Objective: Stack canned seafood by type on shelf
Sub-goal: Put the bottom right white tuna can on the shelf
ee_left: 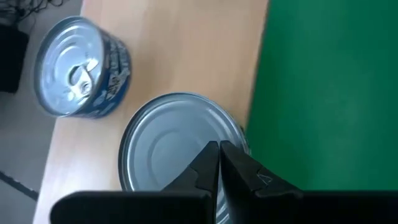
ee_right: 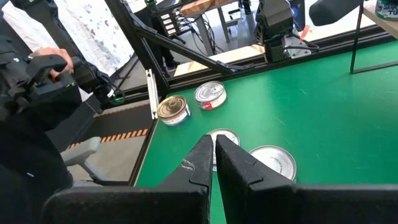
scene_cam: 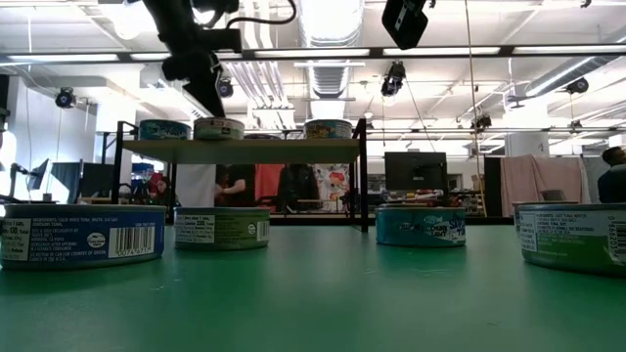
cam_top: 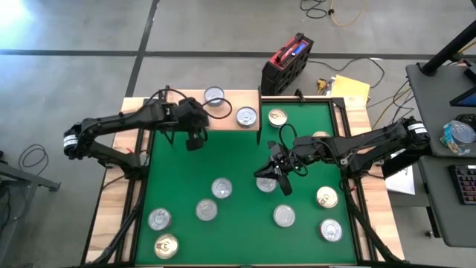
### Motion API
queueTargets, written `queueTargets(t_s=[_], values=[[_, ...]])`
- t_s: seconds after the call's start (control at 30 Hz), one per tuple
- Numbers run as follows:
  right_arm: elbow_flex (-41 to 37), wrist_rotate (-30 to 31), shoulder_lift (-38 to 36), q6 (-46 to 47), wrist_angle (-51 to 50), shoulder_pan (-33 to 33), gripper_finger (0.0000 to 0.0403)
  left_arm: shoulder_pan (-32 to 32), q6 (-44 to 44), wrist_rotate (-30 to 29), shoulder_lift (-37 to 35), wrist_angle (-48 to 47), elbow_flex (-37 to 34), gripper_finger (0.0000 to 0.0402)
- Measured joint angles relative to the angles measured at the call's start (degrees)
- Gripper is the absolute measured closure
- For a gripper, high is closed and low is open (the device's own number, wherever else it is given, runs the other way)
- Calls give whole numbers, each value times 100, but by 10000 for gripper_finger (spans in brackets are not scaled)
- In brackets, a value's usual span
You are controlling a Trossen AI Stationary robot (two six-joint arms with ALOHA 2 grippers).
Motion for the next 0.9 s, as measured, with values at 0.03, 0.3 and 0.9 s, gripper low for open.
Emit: queueTargets(t_s=[0.03,0.3,0.9], values=[[0,0,0,0,0,0,392,18,0,-10,0,-8,0,401],[0,0,2,0,-2,0,392,124,126,-170,4,-22,0,401],[0,0,0,-2,-2,0,392,131,174,-313,7,-52,0,401]])
